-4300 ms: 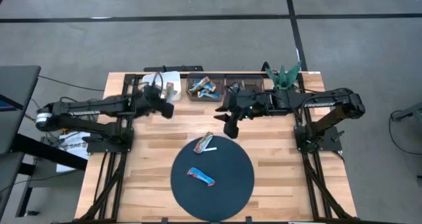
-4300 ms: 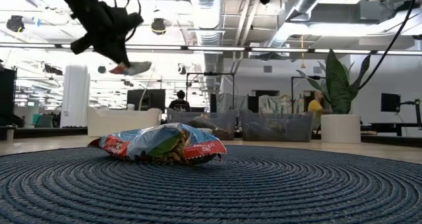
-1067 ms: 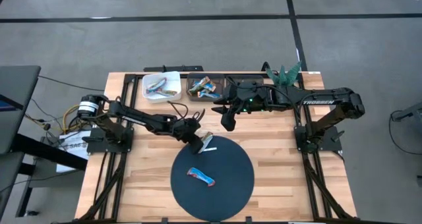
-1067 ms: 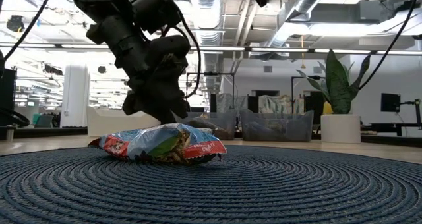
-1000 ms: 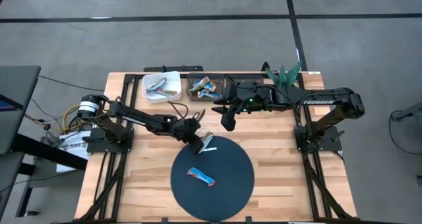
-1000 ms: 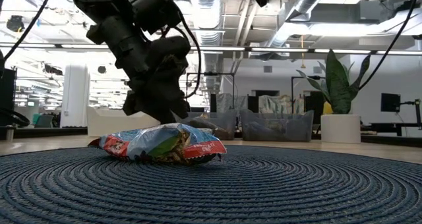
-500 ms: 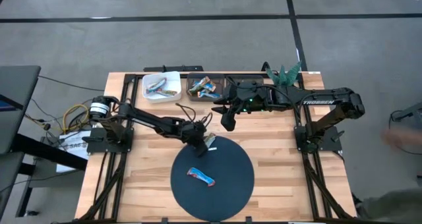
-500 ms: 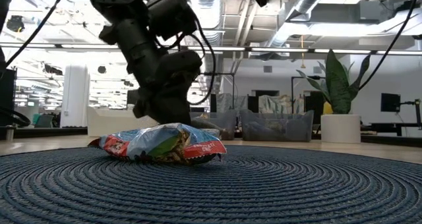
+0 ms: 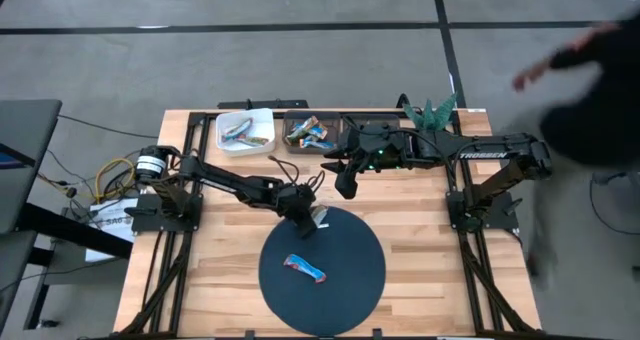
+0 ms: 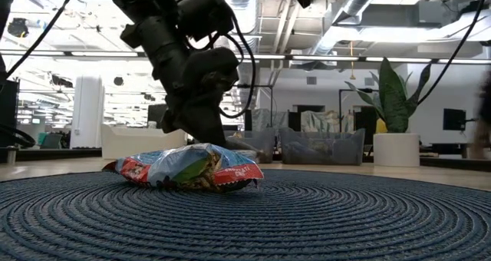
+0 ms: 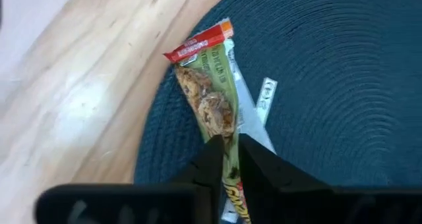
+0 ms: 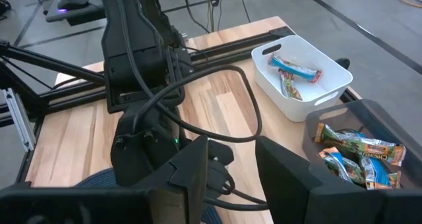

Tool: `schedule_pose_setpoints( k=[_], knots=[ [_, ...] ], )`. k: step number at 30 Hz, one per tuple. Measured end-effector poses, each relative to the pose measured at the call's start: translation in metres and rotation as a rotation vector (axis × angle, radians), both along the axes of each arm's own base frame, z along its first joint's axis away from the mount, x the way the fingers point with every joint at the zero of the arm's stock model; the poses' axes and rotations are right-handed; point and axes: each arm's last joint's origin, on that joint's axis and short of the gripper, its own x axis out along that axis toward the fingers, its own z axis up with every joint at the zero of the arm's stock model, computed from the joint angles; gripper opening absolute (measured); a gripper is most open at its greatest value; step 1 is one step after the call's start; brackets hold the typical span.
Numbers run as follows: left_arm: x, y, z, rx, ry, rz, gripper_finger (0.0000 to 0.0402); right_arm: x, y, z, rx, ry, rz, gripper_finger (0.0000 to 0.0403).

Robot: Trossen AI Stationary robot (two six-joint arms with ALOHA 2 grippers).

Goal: Pick and place Granola Bars by type
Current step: Put the red granola bar into the white bin

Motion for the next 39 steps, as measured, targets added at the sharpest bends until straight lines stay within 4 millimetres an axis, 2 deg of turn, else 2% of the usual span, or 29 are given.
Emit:
schedule_pose_setpoints(
  k=[10,15,19,25,32,39],
  knots=[
    [0.001,0.002,0.000,-0.048,-0.006,0.064,0.0165,0.000,0.001,0.000,0.000,0.000,0.003,0.0120],
    [0.001,-0.008,0.001,-0.054,-0.011,0.031,0.0198,0.000,0.001,0.000,-0.004,0.001,0.007,0.0120],
    [0.001,-0.016,0.001,-0.047,-0.020,0.011,0.0199,0.000,0.001,0.000,-0.006,0.001,0.009,0.0120],
    [0.000,-0.019,0.001,-0.014,-0.019,0.014,0.0180,0.000,0.001,0.000,-0.006,0.001,0.010,0.0120],
    [0.007,-0.021,-0.024,-0.097,0.031,0.020,0.0163,0.000,0.001,0.000,-0.006,0.002,0.010,0.0120],
    [0.013,-0.023,-0.026,-0.113,0.027,0.008,0.0157,0.000,0.001,0.000,-0.006,0.002,0.010,0.0120]
  ],
)
